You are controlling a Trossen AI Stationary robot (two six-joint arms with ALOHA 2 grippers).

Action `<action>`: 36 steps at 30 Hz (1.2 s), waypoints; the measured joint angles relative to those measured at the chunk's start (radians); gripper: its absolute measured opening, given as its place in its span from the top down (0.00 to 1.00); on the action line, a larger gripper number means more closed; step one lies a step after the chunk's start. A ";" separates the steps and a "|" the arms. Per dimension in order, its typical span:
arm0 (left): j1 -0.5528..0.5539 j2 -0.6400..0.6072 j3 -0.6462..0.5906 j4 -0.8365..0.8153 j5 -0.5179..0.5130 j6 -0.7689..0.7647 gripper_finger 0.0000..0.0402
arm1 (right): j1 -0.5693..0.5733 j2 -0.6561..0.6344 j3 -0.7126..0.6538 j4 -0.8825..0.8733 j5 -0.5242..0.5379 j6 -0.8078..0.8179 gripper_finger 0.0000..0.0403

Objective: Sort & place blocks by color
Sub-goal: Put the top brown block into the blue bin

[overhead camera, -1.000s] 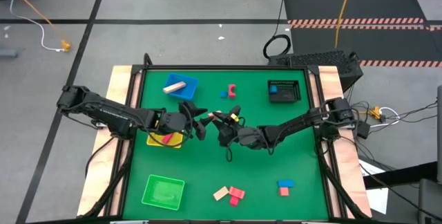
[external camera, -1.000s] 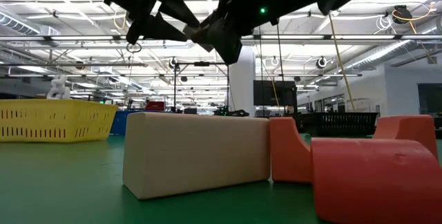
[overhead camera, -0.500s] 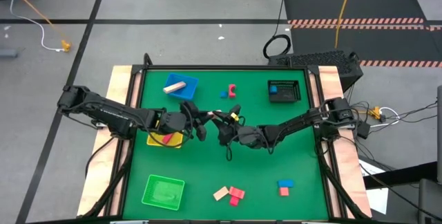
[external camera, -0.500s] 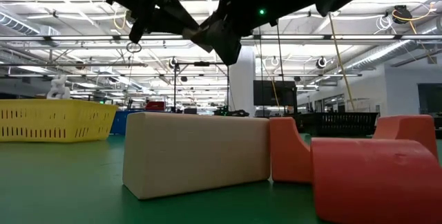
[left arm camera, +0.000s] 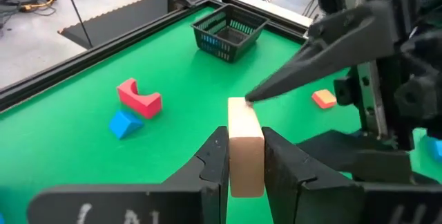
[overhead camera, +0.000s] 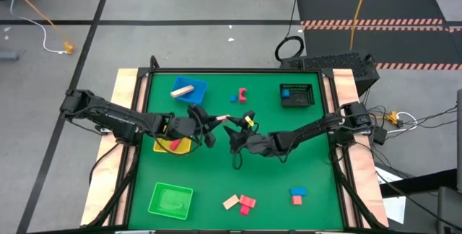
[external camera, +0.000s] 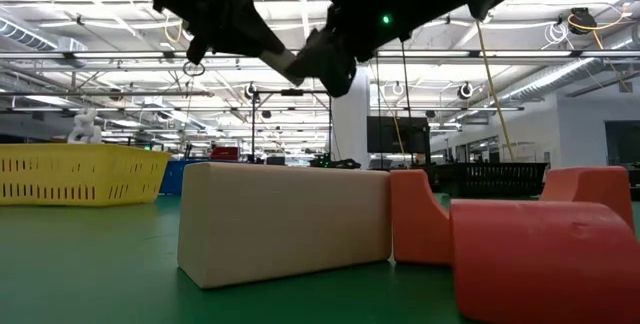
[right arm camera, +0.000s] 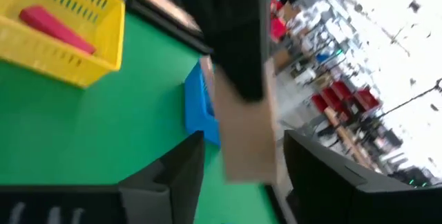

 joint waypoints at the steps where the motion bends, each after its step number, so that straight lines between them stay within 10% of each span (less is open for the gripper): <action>1: 0.006 0.000 0.000 -0.005 0.002 0.004 0.85 | 0.000 -0.004 0.000 -0.026 0.000 0.026 0.50; 18: 0.330 -0.080 0.003 -0.311 -0.008 0.099 0.85 | -0.050 -0.277 -0.086 -0.754 0.001 0.789 0.43; 36: 0.608 -0.076 0.002 -0.444 0.180 0.107 0.78 | -0.109 -0.559 -0.585 -0.435 -0.007 1.281 0.44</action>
